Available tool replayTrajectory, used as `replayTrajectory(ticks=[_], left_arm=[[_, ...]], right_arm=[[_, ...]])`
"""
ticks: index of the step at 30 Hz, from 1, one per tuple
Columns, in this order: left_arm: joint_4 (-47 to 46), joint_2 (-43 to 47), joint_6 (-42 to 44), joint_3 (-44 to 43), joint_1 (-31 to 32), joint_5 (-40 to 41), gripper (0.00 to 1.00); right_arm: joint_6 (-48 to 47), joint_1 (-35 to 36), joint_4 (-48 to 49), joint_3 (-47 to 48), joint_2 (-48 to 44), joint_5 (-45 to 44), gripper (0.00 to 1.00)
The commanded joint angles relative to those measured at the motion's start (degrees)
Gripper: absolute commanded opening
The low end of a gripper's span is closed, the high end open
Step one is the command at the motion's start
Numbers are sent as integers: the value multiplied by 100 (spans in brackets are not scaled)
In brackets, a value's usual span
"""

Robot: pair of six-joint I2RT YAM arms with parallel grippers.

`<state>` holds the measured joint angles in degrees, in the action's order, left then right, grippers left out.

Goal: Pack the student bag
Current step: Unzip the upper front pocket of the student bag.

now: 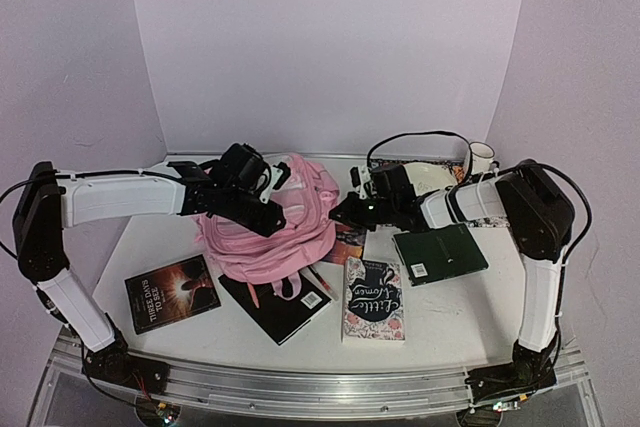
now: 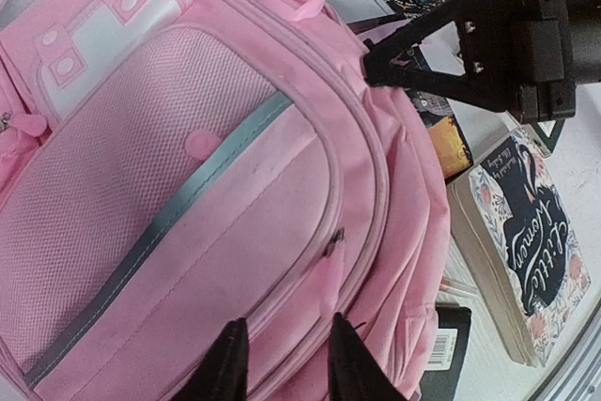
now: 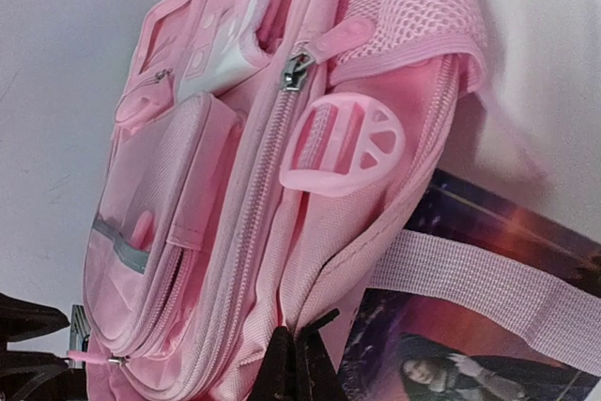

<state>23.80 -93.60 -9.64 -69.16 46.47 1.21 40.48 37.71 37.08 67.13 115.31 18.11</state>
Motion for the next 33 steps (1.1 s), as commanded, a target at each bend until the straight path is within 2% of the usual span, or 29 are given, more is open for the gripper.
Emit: replayTrajectory(ticks=[1,5,10,19,25,29,33], left_arm=[[107,-1,-1163,-259,71,73,38],[64,-7,-2136,-148,289,134,54],[-245,-11,-3151,42,367,46,59],[-431,-254,-4047,-34,372,29,58],[-788,-290,-5041,234,364,222,51],[-949,-225,-5352,353,344,521,47],[-1235,-313,-5598,418,295,428,45]], right_arm=[[-87,-119,274,225,-83,-129,0],[-158,-81,292,87,-171,-180,0],[-156,-34,409,-121,-272,-223,0],[-138,50,552,-265,-355,-225,0],[-157,118,617,-341,-402,-223,0],[-159,150,648,-394,-411,-211,0],[-156,187,687,-437,-411,-211,0]])
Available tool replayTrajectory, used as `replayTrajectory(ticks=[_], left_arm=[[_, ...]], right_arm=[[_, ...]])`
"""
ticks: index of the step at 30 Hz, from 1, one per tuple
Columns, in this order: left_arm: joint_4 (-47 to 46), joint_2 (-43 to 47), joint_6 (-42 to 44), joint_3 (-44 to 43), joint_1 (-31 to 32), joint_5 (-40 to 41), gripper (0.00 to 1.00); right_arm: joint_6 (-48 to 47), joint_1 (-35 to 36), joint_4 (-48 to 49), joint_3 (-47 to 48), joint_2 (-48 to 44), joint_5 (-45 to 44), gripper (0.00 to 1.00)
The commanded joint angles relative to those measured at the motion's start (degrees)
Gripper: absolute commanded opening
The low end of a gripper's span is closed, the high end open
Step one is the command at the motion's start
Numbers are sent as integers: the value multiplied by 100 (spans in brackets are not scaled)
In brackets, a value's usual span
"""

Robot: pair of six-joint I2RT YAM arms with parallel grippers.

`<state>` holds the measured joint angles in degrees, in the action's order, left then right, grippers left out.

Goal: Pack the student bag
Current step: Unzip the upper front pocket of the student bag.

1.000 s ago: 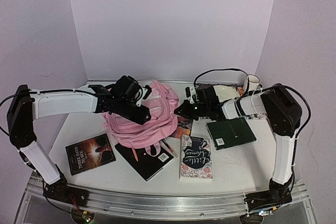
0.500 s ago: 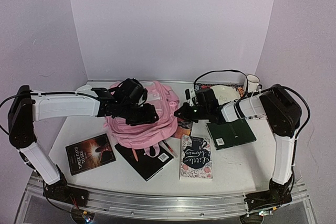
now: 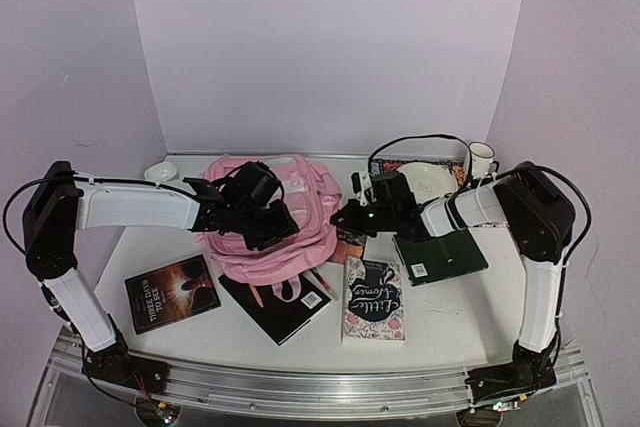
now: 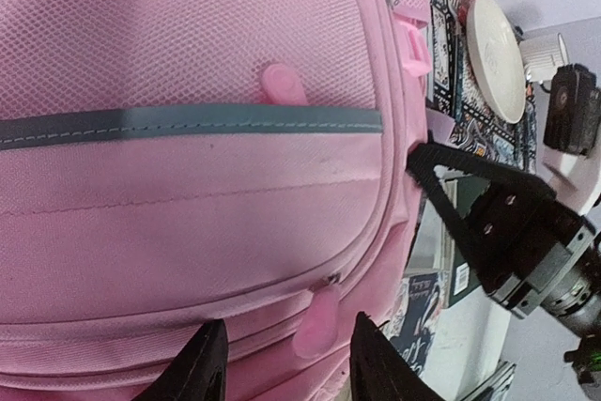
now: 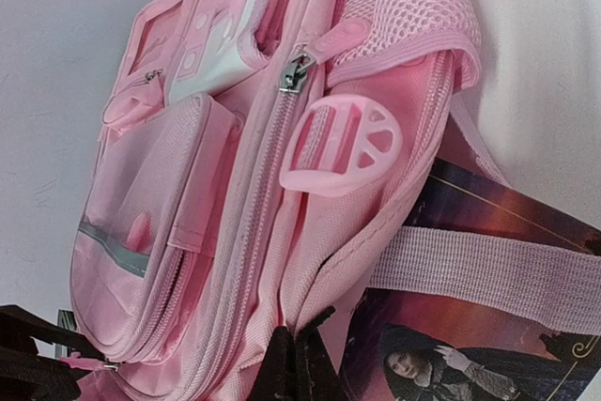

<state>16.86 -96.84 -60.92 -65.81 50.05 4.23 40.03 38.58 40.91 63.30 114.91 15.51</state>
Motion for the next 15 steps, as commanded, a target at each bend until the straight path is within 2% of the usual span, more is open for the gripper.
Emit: replayTrajectory(ticks=[1,5,7,12,15], left_arm=[[-642,-12,-533,117,-76,77,44],[-1037,-120,-738,226,-126,-78,41],[-1086,-188,-787,213,-149,-135,36],[-1252,-257,-878,284,-162,-328,17],[-1304,-224,-929,378,-162,-344,3]], right_arm=[[-110,113,317,-63,-368,46,0],[-95,158,363,-72,-343,45,0],[-97,177,376,-72,-336,49,0],[-119,193,382,-93,-331,19,0],[-113,193,408,-98,-303,17,0]])
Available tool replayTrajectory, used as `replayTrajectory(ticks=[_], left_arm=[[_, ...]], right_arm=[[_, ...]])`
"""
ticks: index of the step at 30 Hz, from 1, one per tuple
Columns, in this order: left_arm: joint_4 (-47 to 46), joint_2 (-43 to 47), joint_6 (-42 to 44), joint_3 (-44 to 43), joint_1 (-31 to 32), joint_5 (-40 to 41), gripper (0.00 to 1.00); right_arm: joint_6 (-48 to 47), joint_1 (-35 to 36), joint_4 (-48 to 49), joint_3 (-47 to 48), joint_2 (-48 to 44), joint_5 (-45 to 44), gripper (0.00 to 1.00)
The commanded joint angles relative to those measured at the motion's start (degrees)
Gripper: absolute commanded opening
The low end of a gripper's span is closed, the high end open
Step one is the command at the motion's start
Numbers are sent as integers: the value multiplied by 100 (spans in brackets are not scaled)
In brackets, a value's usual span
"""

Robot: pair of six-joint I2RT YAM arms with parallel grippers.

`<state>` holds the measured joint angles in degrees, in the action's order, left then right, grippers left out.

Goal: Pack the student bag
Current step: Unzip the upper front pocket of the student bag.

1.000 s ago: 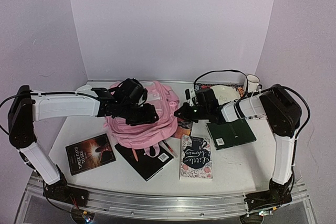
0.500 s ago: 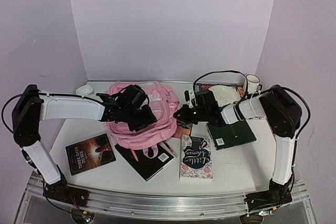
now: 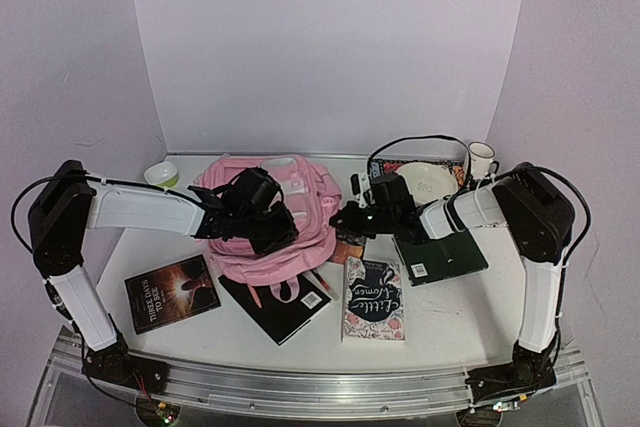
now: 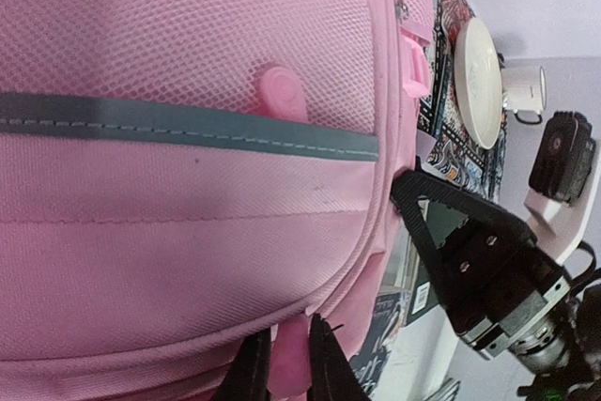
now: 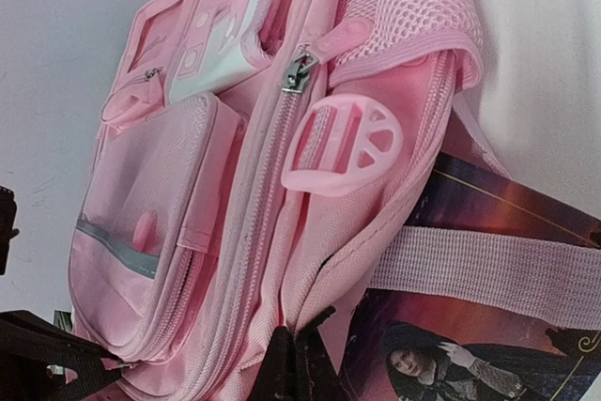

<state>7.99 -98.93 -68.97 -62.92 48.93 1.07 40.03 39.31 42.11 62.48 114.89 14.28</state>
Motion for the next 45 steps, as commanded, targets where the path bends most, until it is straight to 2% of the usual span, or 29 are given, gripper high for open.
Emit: replayTrajectory(ticks=[1,10,15,22,30,38,42,45], left_arm=[[-431,8,-131,130,-50,-32,1],[-436,477,204,585,-48,-88,0],[-128,641,757,670,-50,-7,0],[1155,968,2041,432,-46,1078,0],[1682,1397,3419,545,-50,2015,0],[2560,1690,3243,796,-265,3178,0],[2687,1738,3135,988,-747,3124,0],[2614,1698,3229,901,-814,2772,0]], right_arm=[[-111,122,296,-20,-290,138,0],[-159,121,290,-61,-320,-69,0],[-212,50,149,97,-319,-204,0],[-287,-282,-181,258,-414,-376,0],[-372,-537,-585,456,-478,-473,0],[-416,-765,-818,650,-427,-530,0],[-467,-850,-958,844,-370,-517,0],[-643,-883,-1198,1074,-320,-419,0]])
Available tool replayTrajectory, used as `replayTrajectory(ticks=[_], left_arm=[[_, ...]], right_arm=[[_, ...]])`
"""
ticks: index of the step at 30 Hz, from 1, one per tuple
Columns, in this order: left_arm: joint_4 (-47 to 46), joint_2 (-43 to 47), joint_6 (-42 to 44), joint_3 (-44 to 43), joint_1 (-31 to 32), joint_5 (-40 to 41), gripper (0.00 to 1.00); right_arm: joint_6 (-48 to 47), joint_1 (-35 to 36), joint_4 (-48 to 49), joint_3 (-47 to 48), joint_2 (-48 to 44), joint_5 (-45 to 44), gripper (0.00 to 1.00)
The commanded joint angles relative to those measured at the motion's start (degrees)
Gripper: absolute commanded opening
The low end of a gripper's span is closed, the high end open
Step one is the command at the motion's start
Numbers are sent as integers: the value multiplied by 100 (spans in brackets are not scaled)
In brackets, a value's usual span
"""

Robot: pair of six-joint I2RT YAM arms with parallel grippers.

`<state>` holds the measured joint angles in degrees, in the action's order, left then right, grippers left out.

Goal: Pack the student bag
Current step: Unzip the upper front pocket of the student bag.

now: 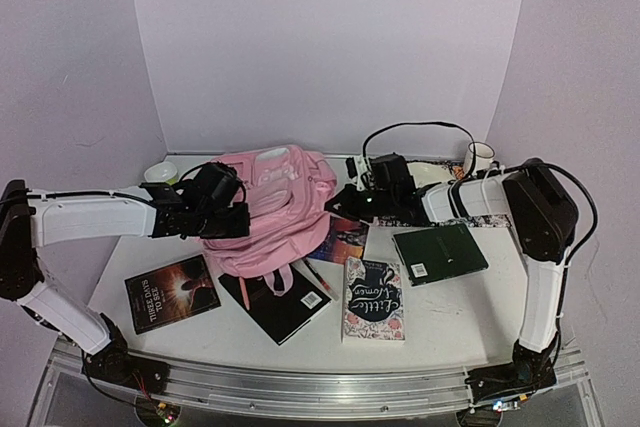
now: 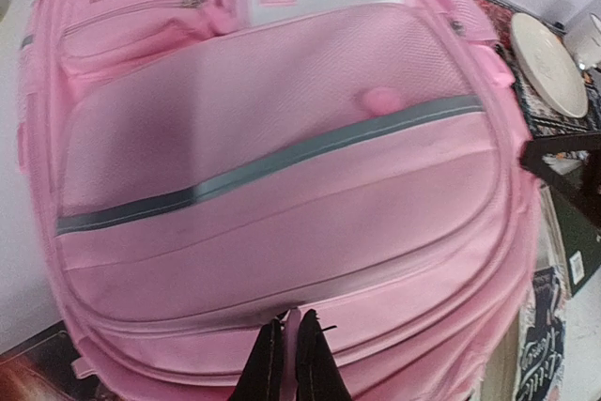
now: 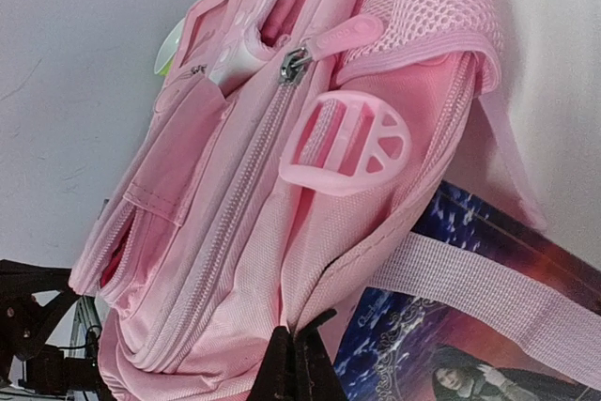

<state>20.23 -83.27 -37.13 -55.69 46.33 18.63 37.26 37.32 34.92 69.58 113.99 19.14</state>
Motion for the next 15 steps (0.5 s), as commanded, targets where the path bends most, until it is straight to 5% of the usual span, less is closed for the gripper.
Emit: replayTrajectory(ticks=[1,5,9,15], left_arm=[[1243,116,124,127,-555,802,0],[379,67,438,-70,-524,-548,0],[-205,-34,475,-343,-520,-1300,0],[-387,-229,497,-741,-510,-1716,0]], right_arm=[[-402,-686,-548,452,-215,-799,0],[-417,-677,-603,505,-254,-351,4],[-417,-655,-671,376,-500,-116,29],[-434,-420,-910,190,-1054,-132,54]])
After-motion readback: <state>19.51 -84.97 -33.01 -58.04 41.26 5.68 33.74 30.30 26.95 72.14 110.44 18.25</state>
